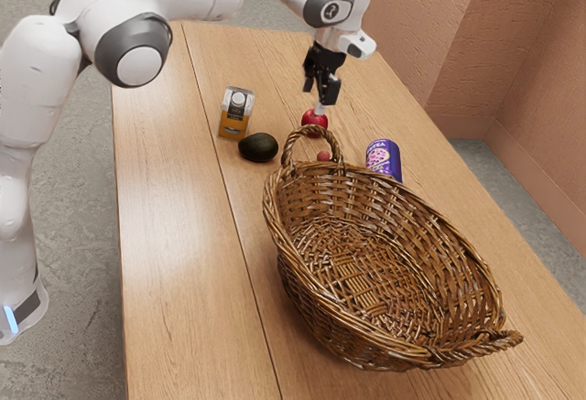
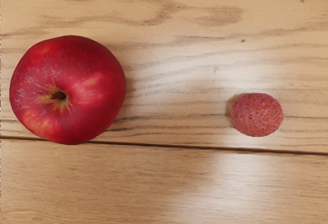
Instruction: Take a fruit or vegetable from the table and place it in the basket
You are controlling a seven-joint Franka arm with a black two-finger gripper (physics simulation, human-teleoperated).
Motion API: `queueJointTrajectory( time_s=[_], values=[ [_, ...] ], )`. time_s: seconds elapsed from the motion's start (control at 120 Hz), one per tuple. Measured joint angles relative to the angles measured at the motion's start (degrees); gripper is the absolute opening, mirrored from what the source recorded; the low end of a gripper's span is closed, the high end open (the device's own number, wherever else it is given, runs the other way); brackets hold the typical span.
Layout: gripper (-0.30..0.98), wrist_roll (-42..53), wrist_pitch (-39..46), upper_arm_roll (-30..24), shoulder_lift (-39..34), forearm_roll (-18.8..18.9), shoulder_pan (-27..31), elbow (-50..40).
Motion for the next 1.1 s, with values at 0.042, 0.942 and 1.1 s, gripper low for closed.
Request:
queueJointTrajectory(
  time_s=[0.042,0.942,1.1],
  values=[
    [0.68,0.4,0.5,0.3,0.2,-0.2,0.5,0.0],
    [0.69,7.7,15.3,-0.4,8.9,-6.2,5.8,-0.8],
    [0.69,8.4,16.7,-0.4,10.1,-7.2,5.8,-1.0]
  ],
)
